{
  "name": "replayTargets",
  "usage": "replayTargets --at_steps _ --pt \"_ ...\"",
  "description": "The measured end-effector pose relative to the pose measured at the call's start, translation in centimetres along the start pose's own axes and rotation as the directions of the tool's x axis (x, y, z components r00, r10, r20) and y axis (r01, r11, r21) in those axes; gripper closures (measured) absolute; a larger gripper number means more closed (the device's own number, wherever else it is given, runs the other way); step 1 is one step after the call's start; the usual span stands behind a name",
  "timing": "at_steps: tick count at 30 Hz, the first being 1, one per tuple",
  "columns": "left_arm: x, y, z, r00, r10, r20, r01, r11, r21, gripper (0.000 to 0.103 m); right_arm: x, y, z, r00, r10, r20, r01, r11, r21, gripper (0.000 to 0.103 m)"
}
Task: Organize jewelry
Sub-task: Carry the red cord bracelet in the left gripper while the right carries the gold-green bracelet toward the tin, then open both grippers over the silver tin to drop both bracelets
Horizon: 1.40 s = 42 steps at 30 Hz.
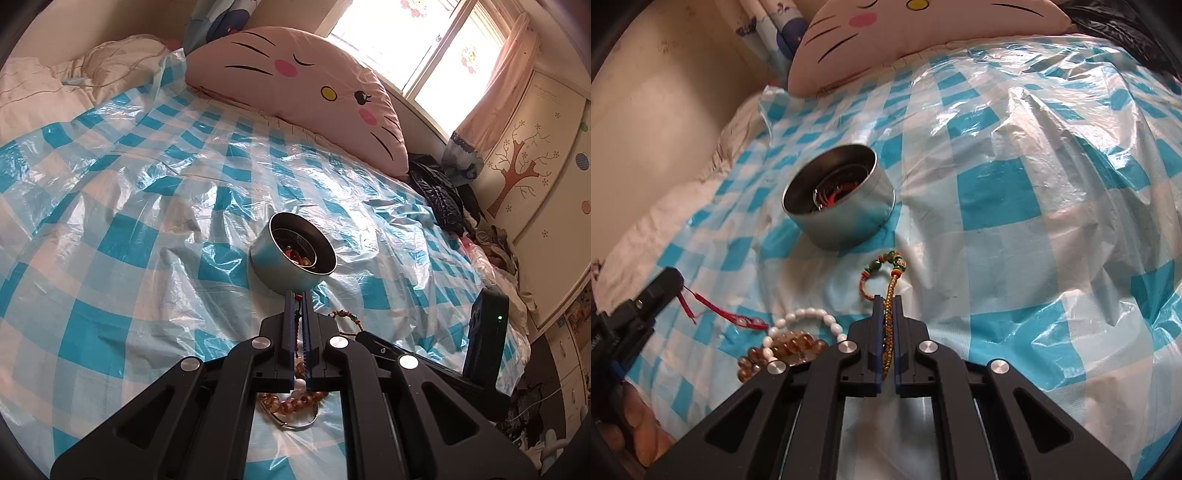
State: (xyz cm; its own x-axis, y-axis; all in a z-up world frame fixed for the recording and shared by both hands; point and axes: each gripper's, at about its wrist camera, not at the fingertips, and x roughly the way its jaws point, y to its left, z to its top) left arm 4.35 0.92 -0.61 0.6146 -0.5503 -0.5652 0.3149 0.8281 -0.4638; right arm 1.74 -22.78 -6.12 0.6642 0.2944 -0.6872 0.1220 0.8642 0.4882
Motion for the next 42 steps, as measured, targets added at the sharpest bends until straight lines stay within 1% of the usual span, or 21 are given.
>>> replayTargets --at_steps 2,4,6,8,16,22,24,25,26,27,28,29,30,31,34,35,36,40,42 --pt "0.1 -0.5 0.5 1.0 -0.015 0.002 0.015 1.0 0.002 0.099 -0.9 -0.4 0.4 0.999 0.034 0.041 -0.036 0.999 0.033 0.098" --pt "0.2 -1.1 1.1 1.0 -0.026 0.005 0.026 1.0 0.012 0.099 -1.6 -0.8 0.7 0.992 0.089 0.086 -0.095 0.993 0.067 0.098" --pt "0.5 -1.7 1.7 0.999 -0.038 0.006 0.038 0.999 0.023 0.099 -2.3 -0.9 1.0 0.986 0.108 0.126 -0.118 0.99 0.074 0.098" --pt "0.8 -2.2 2.3 0.999 -0.048 0.006 0.048 0.998 0.03 0.099 -2.7 -0.7 1.3 0.982 0.123 0.143 -0.135 0.988 0.076 0.098" --pt "3.3 -3.7 4.7 0.997 -0.081 0.004 0.081 0.996 0.032 0.099 -2.2 1.3 3.0 0.976 0.162 0.145 -0.166 0.986 0.016 0.098" --pt "5.6 -5.2 6.6 0.994 -0.104 0.015 0.104 0.994 0.041 0.099 -0.4 2.5 5.7 0.971 0.182 0.153 -0.182 0.983 -0.013 0.098" --pt "6.7 -5.2 7.2 0.995 -0.093 0.024 0.092 0.995 0.041 0.099 0.7 3.0 6.7 0.969 0.192 0.156 -0.193 0.981 -0.013 0.098" --pt "7.4 -5.0 7.4 0.997 -0.07 0.025 0.069 0.997 0.038 0.099 1.4 3.3 7.3 0.969 0.198 0.151 -0.197 0.98 -0.016 0.098" --pt "8.3 -4.7 7.6 0.999 -0.032 0.011 0.031 0.999 0.033 0.098 2.5 3.7 7.9 0.972 0.199 0.128 -0.198 0.98 -0.022 0.098" --pt "9.3 -4.2 7.7 1.0 0.006 -0.024 -0.006 1.0 0.022 0.093 4.0 4.1 8.4 0.985 0.152 0.082 -0.151 0.988 -0.027 0.096" --pt "10.2 -3.5 7.6 0.998 0.033 -0.059 -0.032 0.999 0.008 0.088 5.2 4.2 8.7 0.995 0.08 0.051 -0.079 0.996 -0.031 0.09" --pt "10.6 -2.8 7.4 0.994 0.066 -0.085 -0.066 0.998 -0.002 0.073 5.9 4.1 8.7 0.999 0.02 0.04 -0.019 0.999 -0.032 0.065" --pt "10.5 -2.1 7.2 0.991 0.105 -0.087 -0.106 0.994 -0.009 0.054 6.0 3.8 8.6 0.999 0.0 0.046 0.001 1.0 -0.028 0.065" --pt "10.0 -1.6 6.9 0.989 0.123 -0.088 -0.124 0.992 -0.009 0.047 5.6 3.5 8.4 0.998 0.0 0.062 0.001 1.0 -0.02 0.064" --pt "8.0 -0.3 5.5 0.985 0.161 -0.063 -0.16 0.987 0.014 0.043 3.0 2.5 7.0 0.991 -0.046 0.127 0.049 0.999 -0.018 0.057" --pt "7.4 0.2 5.0 0.983 0.17 -0.061 -0.17 0.985 0.01 0.041 2.2 2.0 6.4 0.989 -0.057 0.139 0.059 0.998 -0.01 0.052" --pt "6.7 0.7 4.4 0.982 0.178 -0.062 -0.178 0.984 -0.002 0.04 1.5 1.5 5.8 0.987 -0.064 0.145 0.064 0.998 0.0 0.049" --pt "4.3 1.9 1.3 0.976 0.207 -0.073 -0.21 0.977 -0.036 0.037 -0.6 -0.5 3.2 0.988 -0.083 0.127 0.076 0.995 0.059 0.047" --pt "3.3 2.2 0.0 0.972 0.219 -0.079 -0.223 0.974 -0.042 0.035 -1.5 -0.6 2.3 0.988 -0.091 0.125 0.083 0.994 0.066 0.043"
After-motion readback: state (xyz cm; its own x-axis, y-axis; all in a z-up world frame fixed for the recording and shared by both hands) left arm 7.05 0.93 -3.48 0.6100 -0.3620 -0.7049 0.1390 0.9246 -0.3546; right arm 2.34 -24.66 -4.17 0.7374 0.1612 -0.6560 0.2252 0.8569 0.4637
